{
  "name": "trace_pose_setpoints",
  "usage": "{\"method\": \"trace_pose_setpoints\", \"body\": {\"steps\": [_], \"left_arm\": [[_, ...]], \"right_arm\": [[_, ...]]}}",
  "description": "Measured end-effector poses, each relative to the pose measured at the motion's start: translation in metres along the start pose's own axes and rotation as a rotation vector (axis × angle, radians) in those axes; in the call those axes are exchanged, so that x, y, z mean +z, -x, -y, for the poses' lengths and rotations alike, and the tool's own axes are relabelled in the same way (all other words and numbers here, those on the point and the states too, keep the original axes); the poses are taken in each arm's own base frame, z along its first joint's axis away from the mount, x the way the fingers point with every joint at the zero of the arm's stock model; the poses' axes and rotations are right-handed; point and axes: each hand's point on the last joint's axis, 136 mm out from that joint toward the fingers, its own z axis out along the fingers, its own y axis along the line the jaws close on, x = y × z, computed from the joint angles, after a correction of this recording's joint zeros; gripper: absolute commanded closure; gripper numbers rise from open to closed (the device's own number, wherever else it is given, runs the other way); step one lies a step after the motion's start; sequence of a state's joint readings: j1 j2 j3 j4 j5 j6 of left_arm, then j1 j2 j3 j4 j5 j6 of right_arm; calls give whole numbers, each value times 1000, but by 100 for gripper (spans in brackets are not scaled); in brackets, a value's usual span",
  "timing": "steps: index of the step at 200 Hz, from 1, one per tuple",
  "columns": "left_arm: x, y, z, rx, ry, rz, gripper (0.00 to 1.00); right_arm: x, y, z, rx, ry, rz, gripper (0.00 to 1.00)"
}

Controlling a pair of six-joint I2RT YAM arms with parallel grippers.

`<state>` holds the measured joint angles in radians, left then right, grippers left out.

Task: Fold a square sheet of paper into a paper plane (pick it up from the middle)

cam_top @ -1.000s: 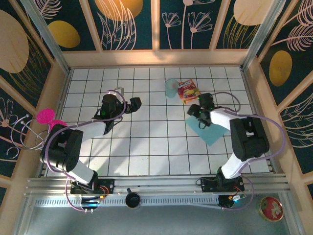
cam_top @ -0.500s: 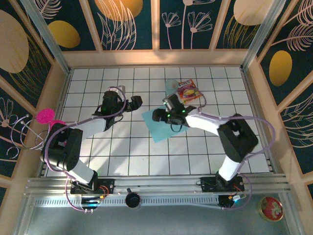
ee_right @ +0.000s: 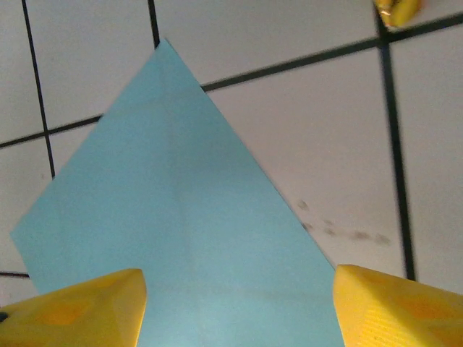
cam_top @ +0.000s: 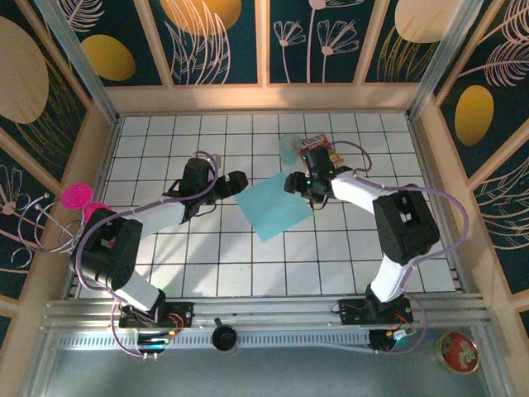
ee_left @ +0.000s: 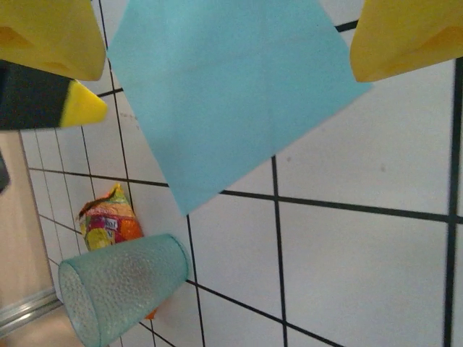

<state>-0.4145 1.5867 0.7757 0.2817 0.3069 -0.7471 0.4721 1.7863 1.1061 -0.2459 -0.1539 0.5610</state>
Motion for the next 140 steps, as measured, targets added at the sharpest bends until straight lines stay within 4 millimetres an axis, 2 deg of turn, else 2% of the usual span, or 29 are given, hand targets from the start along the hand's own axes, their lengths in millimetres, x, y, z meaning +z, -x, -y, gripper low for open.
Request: {"method": "trace_pose_setpoints", "body": {"steps": [34, 73, 112, 140], "left_arm": [[2, -14, 3, -49, -8, -30, 17], [4, -23, 9, -76, -22, -53, 21], [7, -31, 10, -99, -31, -76, 24], [8, -43, 7, -120, -20, -99, 31]], "right_arm": [[24, 14, -19, -52, 36, -24, 38], [42, 5, -18, -59, 24, -63, 38], [41, 2, -13, 37, 4, -26, 37], [29, -20, -7, 169, -52, 3, 36]]}}
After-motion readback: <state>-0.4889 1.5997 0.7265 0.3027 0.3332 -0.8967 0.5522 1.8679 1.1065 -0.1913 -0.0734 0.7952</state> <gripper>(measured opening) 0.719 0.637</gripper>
